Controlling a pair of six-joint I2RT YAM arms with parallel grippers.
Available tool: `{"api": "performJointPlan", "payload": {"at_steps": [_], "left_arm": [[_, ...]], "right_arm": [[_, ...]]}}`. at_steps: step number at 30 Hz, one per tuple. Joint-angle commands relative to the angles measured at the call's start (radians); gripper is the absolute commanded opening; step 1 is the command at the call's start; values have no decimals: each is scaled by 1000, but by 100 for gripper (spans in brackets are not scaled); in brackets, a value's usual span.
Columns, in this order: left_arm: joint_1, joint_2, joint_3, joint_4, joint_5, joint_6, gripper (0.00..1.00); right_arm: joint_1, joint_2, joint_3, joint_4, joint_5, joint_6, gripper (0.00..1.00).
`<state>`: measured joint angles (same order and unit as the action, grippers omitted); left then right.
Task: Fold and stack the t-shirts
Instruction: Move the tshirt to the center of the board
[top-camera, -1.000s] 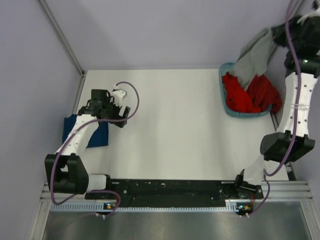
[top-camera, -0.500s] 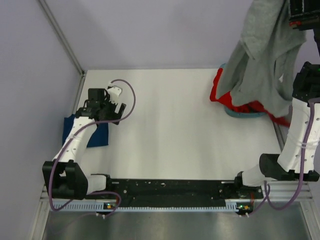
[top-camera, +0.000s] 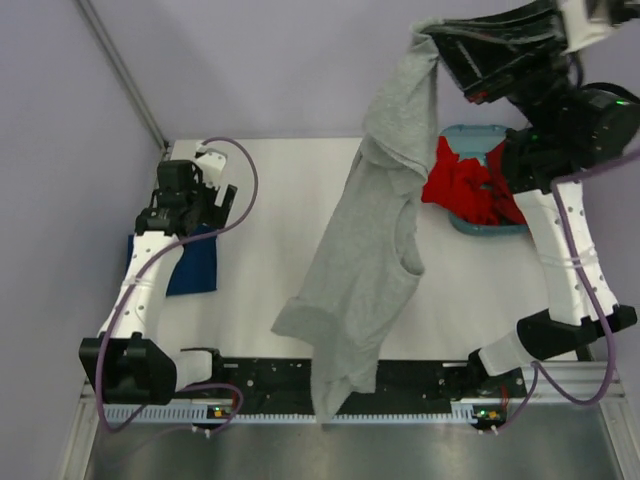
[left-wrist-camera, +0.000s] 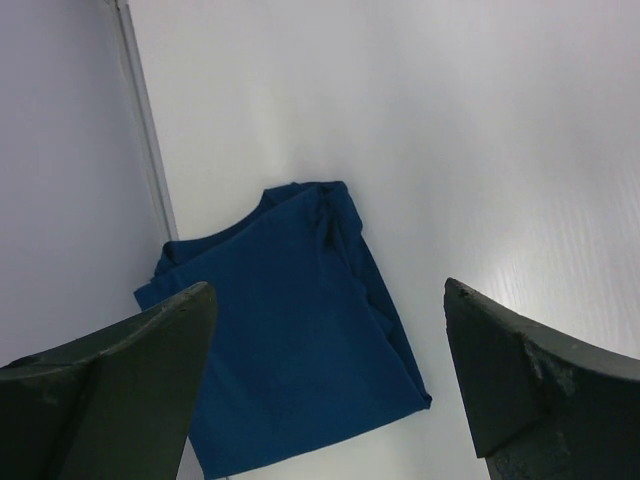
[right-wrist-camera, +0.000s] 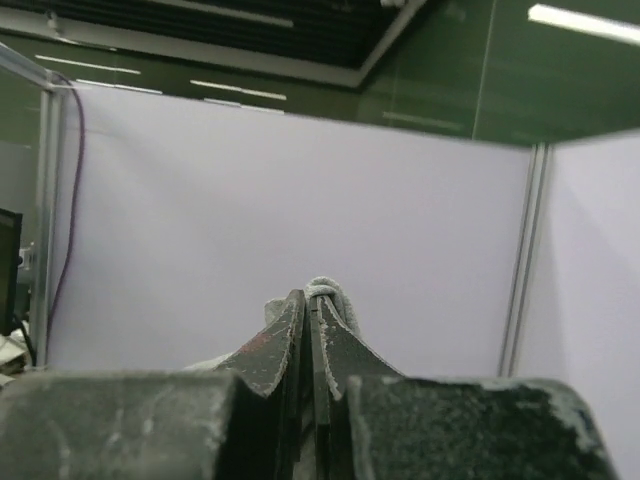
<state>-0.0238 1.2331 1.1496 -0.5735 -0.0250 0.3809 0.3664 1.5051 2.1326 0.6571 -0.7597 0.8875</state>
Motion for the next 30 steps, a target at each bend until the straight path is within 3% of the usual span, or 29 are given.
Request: {"api": "performJointPlan", "payload": {"at_steps": [1,5,8,10,12,13,17,20,24,30], "left_arm": [[12,2,64,31,-15,6,99],[12,19,62,17,14,4,99],[13,26,59,0,80,9,99],[13,28,53,-8,111,13,99],[12,23,44,-15,122,16,99],[13,19,38,-15,119,18,99],[15,-4,3,-11,94,29,99],[15,-14,-19,-14,88,27,99],[15,-24,-59,-16,77,19,99],[18,-44,-103,-29,69,9,99]], "right_arm": [[16,55,-262,30,13,70,0],[16,144,-421,-325,195,-135,0],[17,303,-315,-650,403,-311,3],[17,444,-139,-895,523,-494,19],[14,576,-4,-1093,611,-580,43],[14,608,27,-1166,629,-613,49],[26,511,-153,-1199,600,-668,65],[81,362,-382,-1194,670,-691,67],[179,206,-679,-1177,752,-602,67],[298,211,-921,-1019,588,-412,65]]}}
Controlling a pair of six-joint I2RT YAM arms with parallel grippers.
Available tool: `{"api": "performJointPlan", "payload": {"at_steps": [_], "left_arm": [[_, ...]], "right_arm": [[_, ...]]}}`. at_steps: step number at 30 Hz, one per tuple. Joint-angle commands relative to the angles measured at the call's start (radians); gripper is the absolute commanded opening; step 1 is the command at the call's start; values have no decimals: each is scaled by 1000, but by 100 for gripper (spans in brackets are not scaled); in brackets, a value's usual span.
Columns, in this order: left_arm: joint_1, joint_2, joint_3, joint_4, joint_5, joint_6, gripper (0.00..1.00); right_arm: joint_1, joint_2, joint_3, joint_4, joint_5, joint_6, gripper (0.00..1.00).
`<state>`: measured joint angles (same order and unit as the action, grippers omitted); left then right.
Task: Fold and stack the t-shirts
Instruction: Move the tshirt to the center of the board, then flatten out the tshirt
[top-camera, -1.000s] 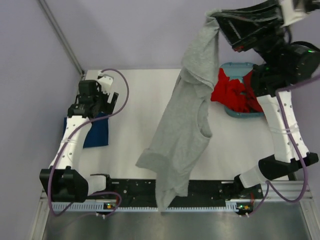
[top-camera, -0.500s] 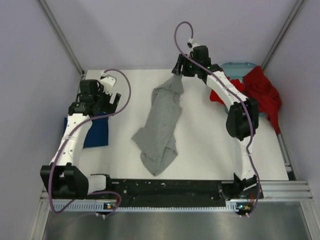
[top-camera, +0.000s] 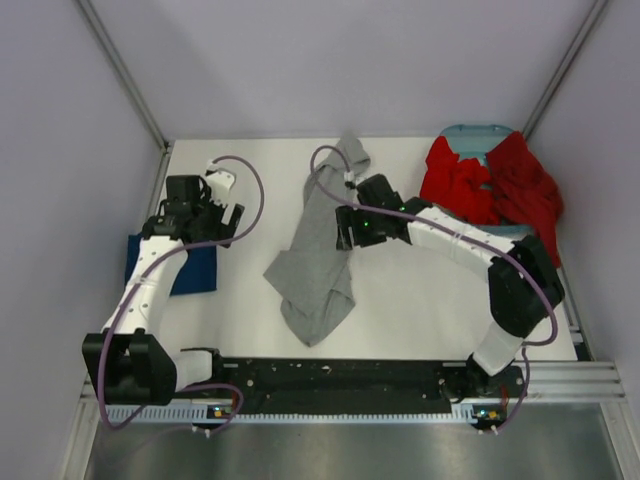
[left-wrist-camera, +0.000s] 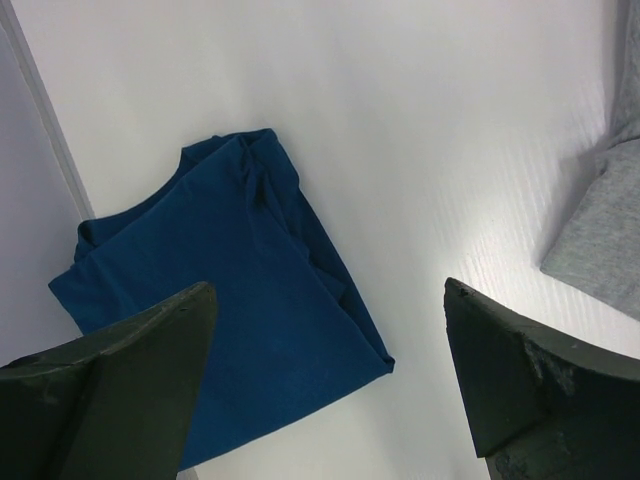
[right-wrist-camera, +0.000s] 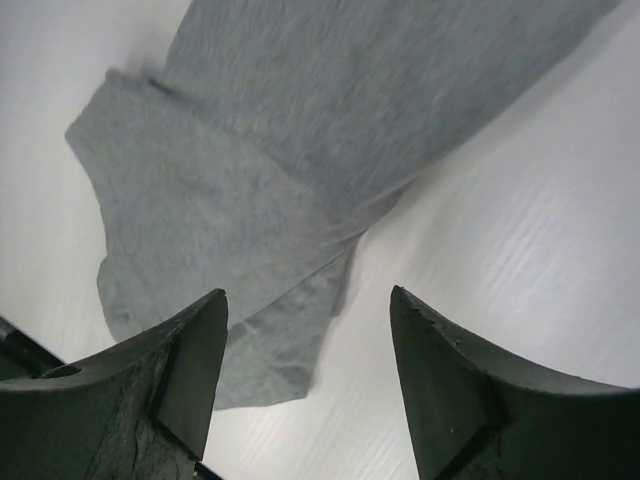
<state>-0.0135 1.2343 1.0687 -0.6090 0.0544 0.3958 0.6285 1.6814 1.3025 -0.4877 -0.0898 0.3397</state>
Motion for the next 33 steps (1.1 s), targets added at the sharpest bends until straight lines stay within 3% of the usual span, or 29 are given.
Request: {"api": "performJointPlan", "payload": {"at_steps": [1,8,12,15,18,24,29,33], "left_arm": [[7,-52,-27,3,-8,-5,99],[7,-82,-62,-9,13,3,99],[6,-72,-62,-66,148,49,99],[-5,-67,-33,-162,319,106,98],[-68,-90,-24,-238,398,181,97],[-316,-96,-32,-313,403,250,96],[-676,-53,-71,-307,360,262,95],[-975,22,-110,-195,268,249,97]], "right_arm": [[36,58,-97,161,-91,168,65],[36,179,-37,238,-21,156,59],[34,219,-39,271,-21,136,31],[33,206,-37,273,-24,113,4],[31,138,-20,262,5,76,0],[-3,-58,-18,213,19,61,0],[-98,-181,-112,227,-68,107,0],[-174,-265,-152,250,-80,125,0]]}}
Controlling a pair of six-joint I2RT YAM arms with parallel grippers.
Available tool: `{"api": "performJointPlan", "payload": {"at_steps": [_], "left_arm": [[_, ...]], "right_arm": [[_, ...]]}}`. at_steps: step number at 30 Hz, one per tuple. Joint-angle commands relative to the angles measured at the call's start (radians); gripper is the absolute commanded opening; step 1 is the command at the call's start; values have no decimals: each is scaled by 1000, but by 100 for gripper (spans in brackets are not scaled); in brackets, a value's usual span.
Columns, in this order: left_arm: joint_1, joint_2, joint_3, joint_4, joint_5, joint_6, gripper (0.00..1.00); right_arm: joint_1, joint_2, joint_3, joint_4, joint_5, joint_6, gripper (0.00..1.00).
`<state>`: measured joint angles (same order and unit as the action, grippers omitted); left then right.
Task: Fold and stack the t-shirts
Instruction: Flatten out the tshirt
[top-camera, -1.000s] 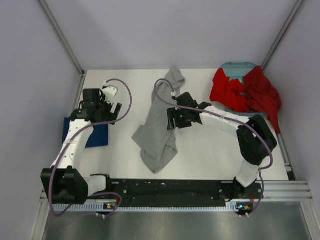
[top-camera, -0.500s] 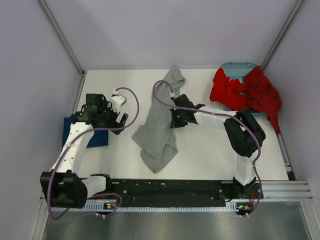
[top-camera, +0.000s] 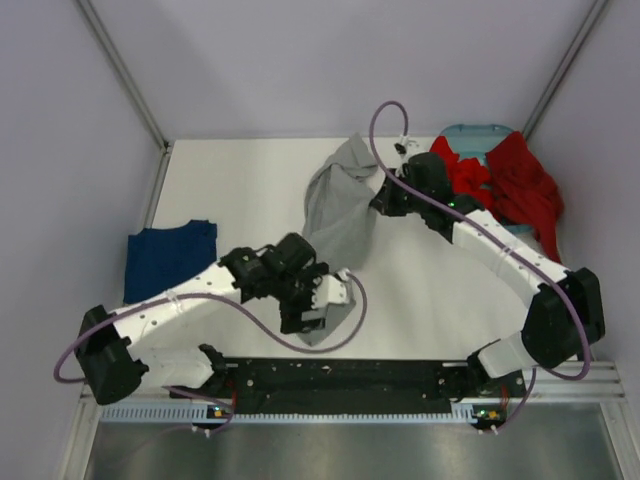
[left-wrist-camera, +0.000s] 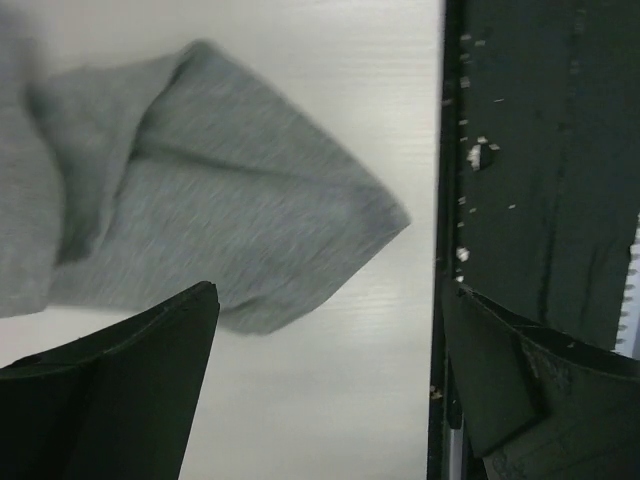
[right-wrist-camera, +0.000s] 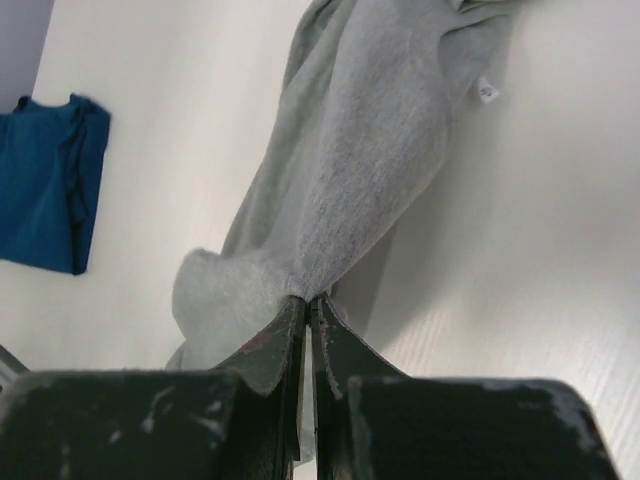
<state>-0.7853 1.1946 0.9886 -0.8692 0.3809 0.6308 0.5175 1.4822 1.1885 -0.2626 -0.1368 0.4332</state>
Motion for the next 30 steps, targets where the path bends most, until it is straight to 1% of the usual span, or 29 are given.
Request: {"api": "performJointPlan", "payload": {"at_steps": [1,2,4,7,9,12,14,16,17,18,19,20,22,25,27,29,30], "left_arm": [[-256,92,-25,87,-82,-2,97],[-290,135,-21,110,-111,-9,97],[-319,209,-13,145,-163,-25,97],[-321,308,-10,168,-227,-51,96],[-321,355,-28,180,-232,-54,95],[-321,417,-67,191,-269,-45,90],[-319,434,-96,190,-307,-39,84],[-318,430,-126,200,-341,-36,72],[-316,424,-140,208,-364,-37,60],[-313,421,-148,217,-410,-42,44],[-301,418,-153,226,-450,-48,25],[-280,412,-151,233,-505,-54,0],[-202,373,-130,219,-591,-71,0],[5,260,-41,167,-678,-77,0],[143,185,66,109,-695,-66,0],[245,99,148,53,-705,-45,0],[276,59,185,38,-711,-36,0]], "right_arm": [[-80,-72,-38,25,-38,30,0],[-92,-79,-38,23,-40,29,0],[-115,-94,-41,22,-44,27,0],[-155,-123,-46,19,-55,27,0],[-188,-146,-47,16,-61,24,0],[-252,-184,-49,3,-78,22,0],[-287,-209,-43,-9,-78,13,0],[-304,-227,-33,-27,-76,-8,0],[-307,-232,-27,-41,-70,-20,0],[-309,-238,-21,-56,-61,-34,0],[-312,-246,-20,-64,-55,-43,0],[-313,-258,-18,-72,-49,-48,0],[-323,-283,-13,-85,-50,-54,0],[-335,-328,25,-137,-46,-76,0],[-350,-376,60,-174,-43,-91,0],[-350,-430,97,-208,-35,-102,0],[-350,-456,120,-225,-34,-108,0]]}}
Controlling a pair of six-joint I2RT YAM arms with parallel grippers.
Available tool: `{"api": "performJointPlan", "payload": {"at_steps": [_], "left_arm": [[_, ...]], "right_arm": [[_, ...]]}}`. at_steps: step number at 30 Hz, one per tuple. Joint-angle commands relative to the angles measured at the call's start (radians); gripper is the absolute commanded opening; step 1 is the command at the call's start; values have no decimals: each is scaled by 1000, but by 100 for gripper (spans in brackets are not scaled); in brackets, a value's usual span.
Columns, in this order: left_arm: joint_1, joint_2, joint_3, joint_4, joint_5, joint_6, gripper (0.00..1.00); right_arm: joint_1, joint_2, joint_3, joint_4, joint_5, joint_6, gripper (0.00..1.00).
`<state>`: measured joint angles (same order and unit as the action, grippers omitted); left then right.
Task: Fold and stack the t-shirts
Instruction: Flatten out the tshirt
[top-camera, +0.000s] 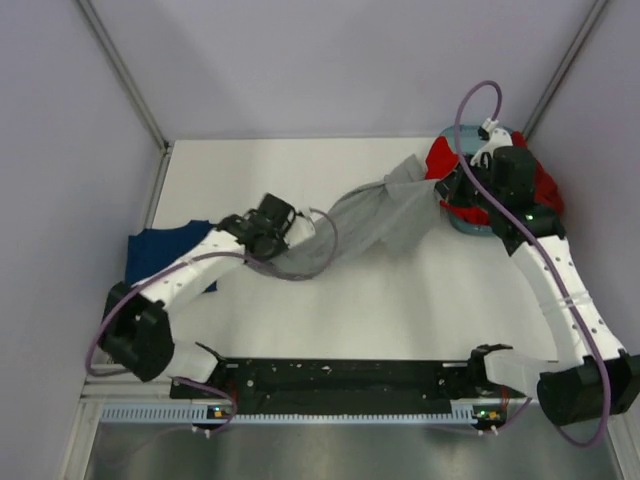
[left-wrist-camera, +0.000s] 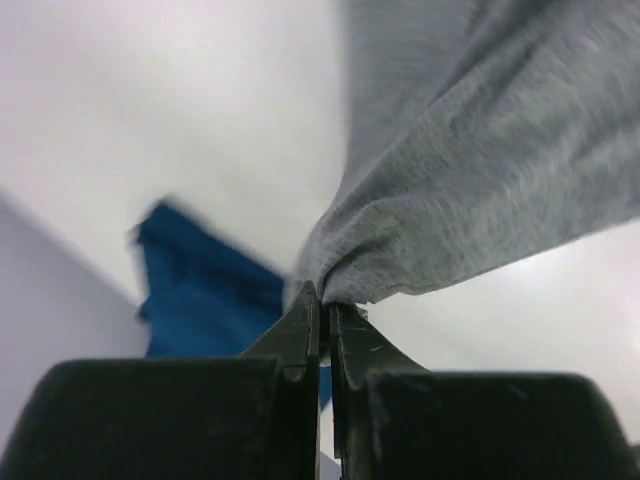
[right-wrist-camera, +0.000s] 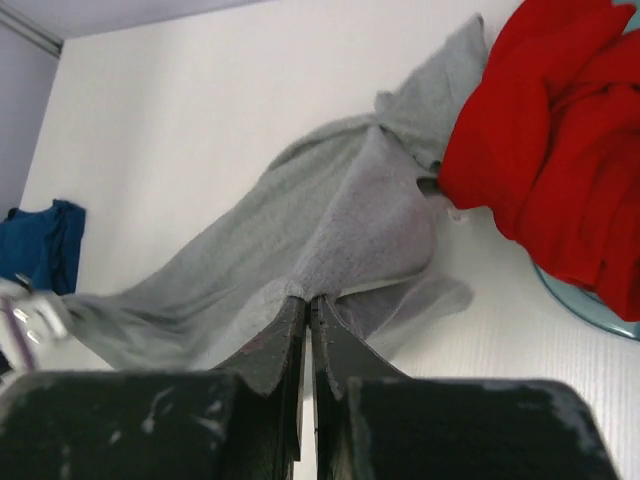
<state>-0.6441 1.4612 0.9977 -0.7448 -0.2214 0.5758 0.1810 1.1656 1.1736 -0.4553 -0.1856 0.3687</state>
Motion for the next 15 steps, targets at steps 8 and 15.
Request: {"api": "performJointPlan", "payload": {"at_steps": [8,15], "left_arm": [[172,-466,445,-240,-196,26,0],[172,-556,567,-257,-318,35,0]], "right_arm": [[-14,-375,248,-155,-26,-42,0],[-15,-477,347,-250,-71,-27,0]]}}
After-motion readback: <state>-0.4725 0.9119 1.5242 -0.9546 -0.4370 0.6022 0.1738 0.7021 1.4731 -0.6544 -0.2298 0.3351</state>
